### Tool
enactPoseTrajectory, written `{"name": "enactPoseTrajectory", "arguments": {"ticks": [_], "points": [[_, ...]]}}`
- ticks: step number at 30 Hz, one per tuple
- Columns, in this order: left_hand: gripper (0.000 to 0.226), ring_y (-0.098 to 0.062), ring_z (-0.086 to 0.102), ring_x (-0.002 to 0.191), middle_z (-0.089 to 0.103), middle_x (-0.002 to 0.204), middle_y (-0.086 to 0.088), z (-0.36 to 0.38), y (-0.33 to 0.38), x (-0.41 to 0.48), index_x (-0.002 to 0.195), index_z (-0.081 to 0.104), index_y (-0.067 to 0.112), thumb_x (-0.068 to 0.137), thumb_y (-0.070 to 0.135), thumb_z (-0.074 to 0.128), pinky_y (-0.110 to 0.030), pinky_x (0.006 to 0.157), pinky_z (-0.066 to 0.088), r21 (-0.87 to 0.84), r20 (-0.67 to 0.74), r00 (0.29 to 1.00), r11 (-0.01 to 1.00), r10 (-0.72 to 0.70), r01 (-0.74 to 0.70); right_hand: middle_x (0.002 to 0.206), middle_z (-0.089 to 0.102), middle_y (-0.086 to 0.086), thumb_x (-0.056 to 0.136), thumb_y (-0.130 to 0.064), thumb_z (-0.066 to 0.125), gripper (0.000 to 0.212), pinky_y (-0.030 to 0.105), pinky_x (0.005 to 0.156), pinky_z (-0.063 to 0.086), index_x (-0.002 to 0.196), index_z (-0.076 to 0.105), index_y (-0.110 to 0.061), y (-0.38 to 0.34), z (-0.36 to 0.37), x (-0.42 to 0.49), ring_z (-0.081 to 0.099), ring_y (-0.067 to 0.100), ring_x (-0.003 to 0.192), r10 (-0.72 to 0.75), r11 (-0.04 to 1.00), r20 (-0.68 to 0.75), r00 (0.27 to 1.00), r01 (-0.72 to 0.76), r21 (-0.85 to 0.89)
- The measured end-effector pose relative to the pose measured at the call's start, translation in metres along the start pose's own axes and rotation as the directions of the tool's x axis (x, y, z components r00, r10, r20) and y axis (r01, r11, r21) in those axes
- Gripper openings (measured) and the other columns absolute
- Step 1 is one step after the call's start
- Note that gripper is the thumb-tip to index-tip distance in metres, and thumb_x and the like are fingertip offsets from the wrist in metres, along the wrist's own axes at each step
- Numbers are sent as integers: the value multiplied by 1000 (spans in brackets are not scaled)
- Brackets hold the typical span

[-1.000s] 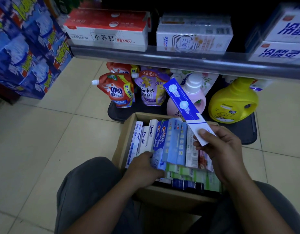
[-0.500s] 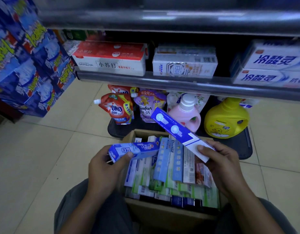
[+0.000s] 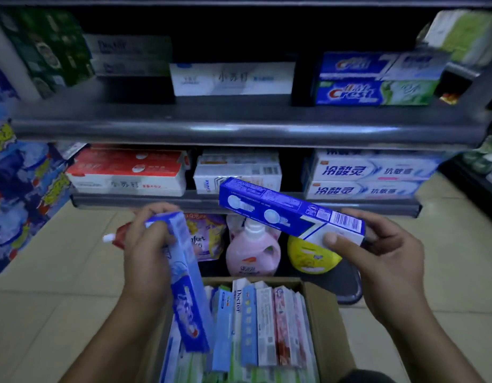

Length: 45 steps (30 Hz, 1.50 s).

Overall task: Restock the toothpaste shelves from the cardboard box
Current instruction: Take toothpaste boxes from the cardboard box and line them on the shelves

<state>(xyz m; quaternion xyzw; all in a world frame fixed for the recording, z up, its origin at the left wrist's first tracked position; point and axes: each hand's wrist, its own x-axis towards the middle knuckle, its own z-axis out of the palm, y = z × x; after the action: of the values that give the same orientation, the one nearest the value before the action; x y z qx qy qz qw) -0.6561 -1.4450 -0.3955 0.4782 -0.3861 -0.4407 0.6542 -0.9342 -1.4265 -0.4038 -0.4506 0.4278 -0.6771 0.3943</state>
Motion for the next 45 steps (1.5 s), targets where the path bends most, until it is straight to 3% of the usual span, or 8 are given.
{"name": "enactPoseTrajectory", "arguments": {"ticks": [5, 8, 14, 20, 24, 32, 40, 45], "points": [[18, -13, 61, 52, 62, 67, 1, 68, 31, -19, 72, 73, 25, 65, 38, 84, -25, 44, 48, 64, 292, 894, 940, -339, 335, 98, 78, -7, 68, -10, 91, 42, 22, 81, 56, 101, 76, -31, -27, 8, -7, 74, 12, 88, -372, 881, 15, 928, 358, -310], [32, -16, 67, 59, 75, 81, -6, 91, 34, -28, 78, 79, 18, 60, 45, 83, -26, 50, 51, 59, 389, 850, 930, -356, 363, 109, 76, 0, 77, -12, 81, 24, 26, 87, 52, 100, 76, -15, -37, 10, -11, 71, 15, 96, -658, 529, 229, 717, 657, -537], [58, -39, 68, 88, 70, 110, -35, 99, 35, -29, 107, 73, -4, 61, 30, 84, -45, 82, 51, -37, 474, 780, 875, -410, 483, 114, 69, 15, 106, -24, 35, 36, 29, 89, 48, 101, 70, -14, -28, 17, -24, 61, 16, 102, -709, 197, 455, 539, 771, -606], [58, -41, 58, 83, 68, 94, -32, 98, 35, -21, 102, 72, -1, 55, 30, 84, -39, 70, 49, -17, 506, 781, 901, -367, 434, 130, 64, 0, 106, -34, 38, 25, 17, 93, 42, 110, 61, -24, -27, 14, -29, 60, 12, 105, -645, 333, 434, 629, 742, -582], [53, -38, 67, 72, 70, 91, -30, 98, 42, -15, 103, 71, 5, 58, 27, 85, -43, 64, 57, -4, 510, 799, 928, -319, 373, 125, 62, -29, 87, -41, 70, 15, 17, 86, 51, 101, 74, -37, -38, 12, -10, 64, 3, 89, -368, 847, 204, 907, 418, -328], [45, -34, 66, 79, 70, 87, -20, 135, 39, -18, 95, 73, 7, 57, 28, 83, -46, 80, 50, -205, 383, 905, 938, -186, 279, 86, 74, 24, 49, -2, 86, 57, 34, 51, 55, 103, 70, 0, -49, 11, -9, 65, 30, 57, 243, 963, 114, 963, -254, 95], [63, -12, 72, 75, 78, 103, 4, 149, 74, 20, 111, 72, 32, 53, 12, 88, -29, 56, 56, -98, 282, 948, 987, 148, -125, 95, 77, 17, 36, -45, 101, 79, 25, 65, 57, 108, 78, -24, -97, -51, 56, 67, 23, 73, -77, 997, -42, 996, 76, -26], [44, -8, 70, 77, 79, 93, 8, 169, 89, 41, 105, 76, 43, 63, 29, 81, -24, 70, 54, 140, 399, 888, 942, 228, -305, 88, 78, 9, 62, -12, 84, 50, 23, 68, 58, 109, 70, -18, -126, -81, 109, 75, 22, 83, -188, 977, -67, 980, 180, -118]]}}
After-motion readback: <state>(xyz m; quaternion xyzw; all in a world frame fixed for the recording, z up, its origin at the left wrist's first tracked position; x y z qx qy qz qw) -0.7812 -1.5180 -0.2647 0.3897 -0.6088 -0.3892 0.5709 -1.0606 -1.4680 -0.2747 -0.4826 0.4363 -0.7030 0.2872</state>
